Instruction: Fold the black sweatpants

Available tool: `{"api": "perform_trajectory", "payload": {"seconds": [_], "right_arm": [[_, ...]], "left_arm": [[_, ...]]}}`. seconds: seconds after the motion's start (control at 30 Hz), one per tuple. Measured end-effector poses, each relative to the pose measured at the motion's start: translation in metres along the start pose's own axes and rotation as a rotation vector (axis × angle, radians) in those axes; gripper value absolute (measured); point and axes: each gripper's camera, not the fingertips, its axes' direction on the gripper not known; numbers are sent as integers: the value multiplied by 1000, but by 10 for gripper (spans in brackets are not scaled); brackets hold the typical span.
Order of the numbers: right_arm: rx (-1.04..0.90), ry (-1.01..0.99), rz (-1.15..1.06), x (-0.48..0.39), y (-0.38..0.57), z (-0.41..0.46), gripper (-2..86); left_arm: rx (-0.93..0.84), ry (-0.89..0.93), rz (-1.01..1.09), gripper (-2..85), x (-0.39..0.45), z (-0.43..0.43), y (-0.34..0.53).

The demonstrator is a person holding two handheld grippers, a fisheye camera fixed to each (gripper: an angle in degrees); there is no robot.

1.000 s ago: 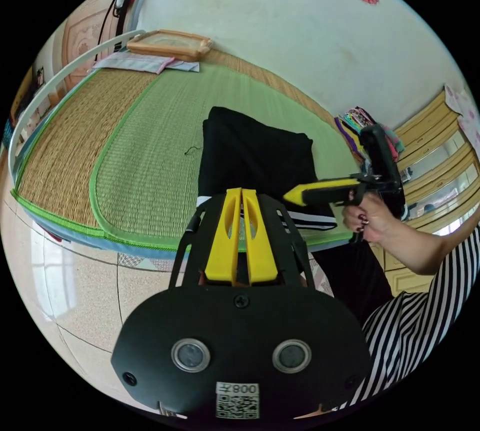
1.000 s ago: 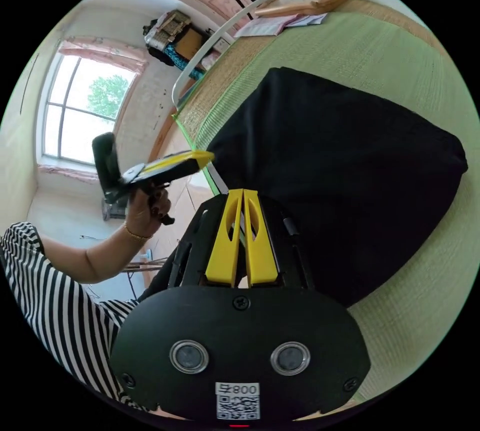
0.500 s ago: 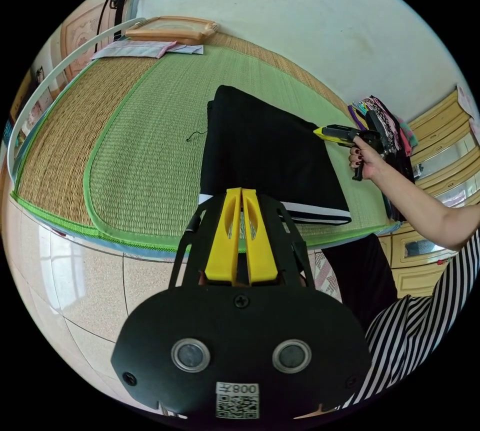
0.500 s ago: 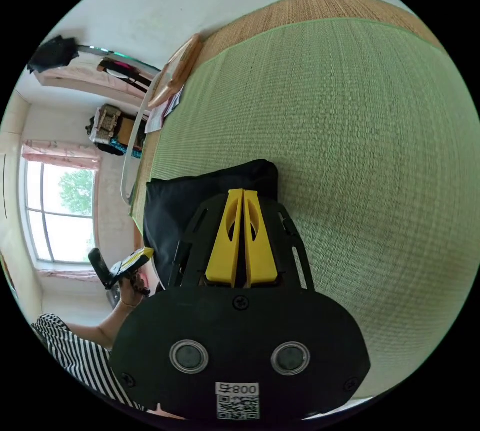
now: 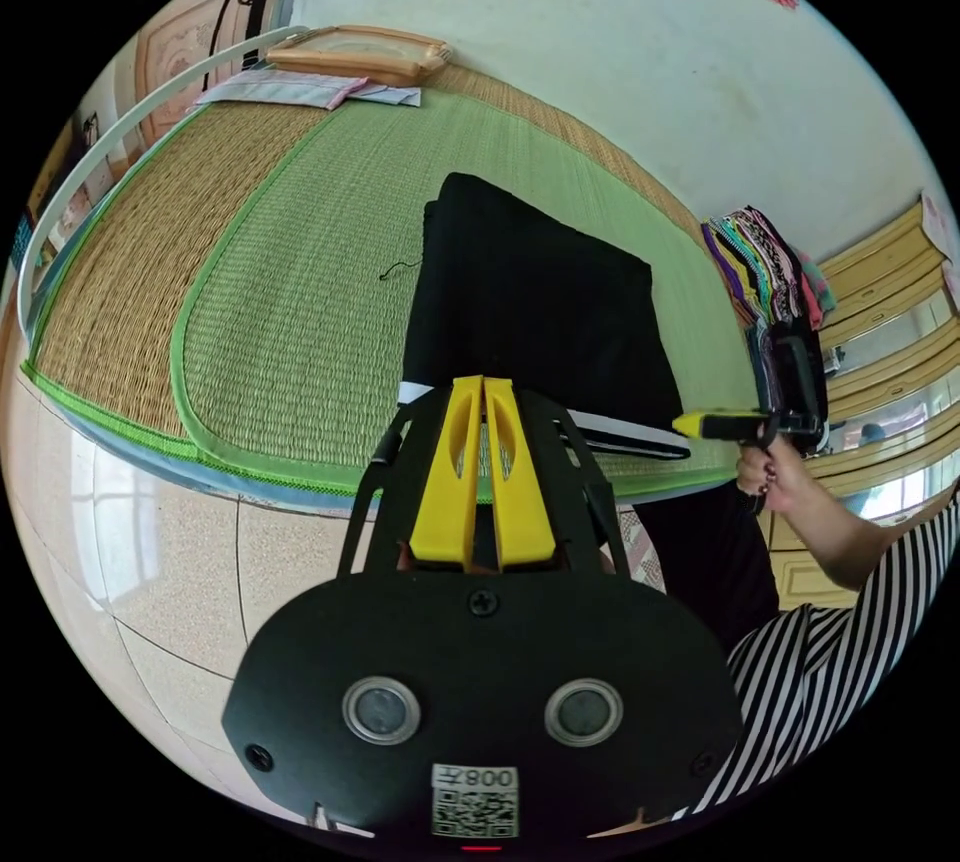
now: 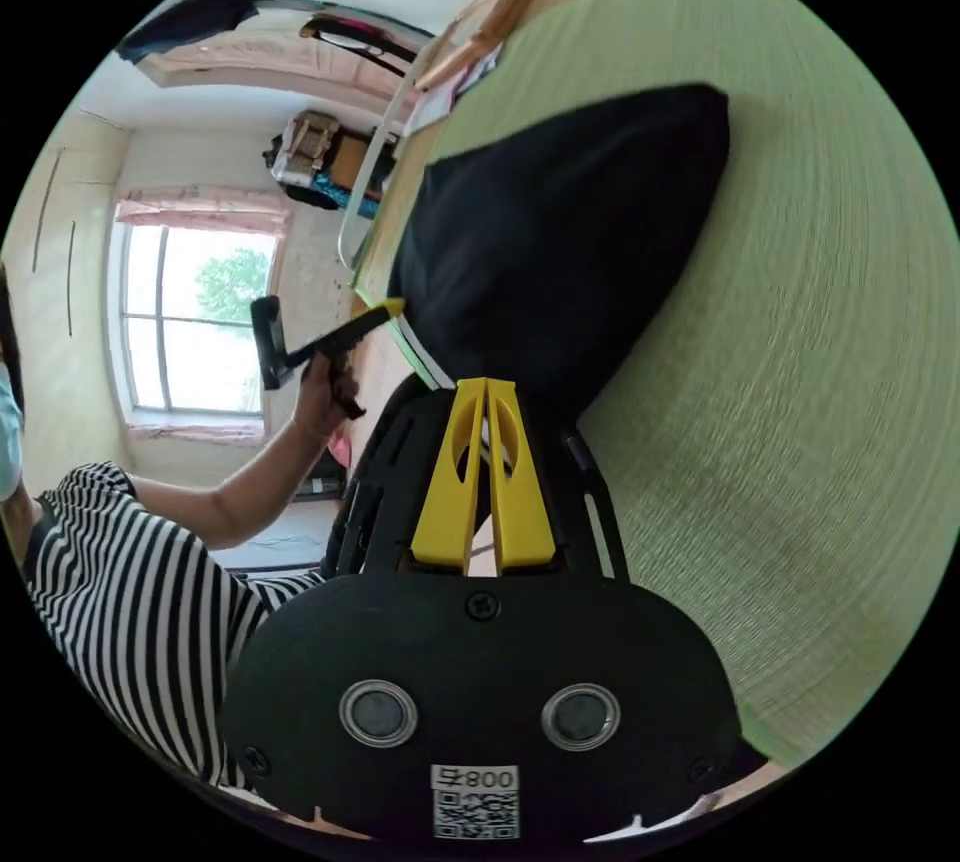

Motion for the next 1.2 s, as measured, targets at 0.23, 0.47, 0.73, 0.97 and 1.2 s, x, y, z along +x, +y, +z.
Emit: {"api": "perform_trajectory", "payload": {"seconds": [0.23, 0.47, 0.73, 0.97, 1.2], "right_arm": [[10, -27, 39, 25, 28, 10, 0], [91, -106, 125, 55, 72, -5, 2], [162, -210, 240, 104, 127, -26, 35], [204, -326, 307, 137, 151, -30, 75], [213, -382, 316, 149, 152, -26, 79]], "left_arm": [[41, 12, -50, 2, -4, -4, -2], [-79, 240, 39, 8, 29, 29, 1], [-284, 594, -86, 52, 32, 100, -5], [-288, 679, -224, 37, 6, 124, -16], [-272, 714, -209, 16, -10, 123, -21]]}}
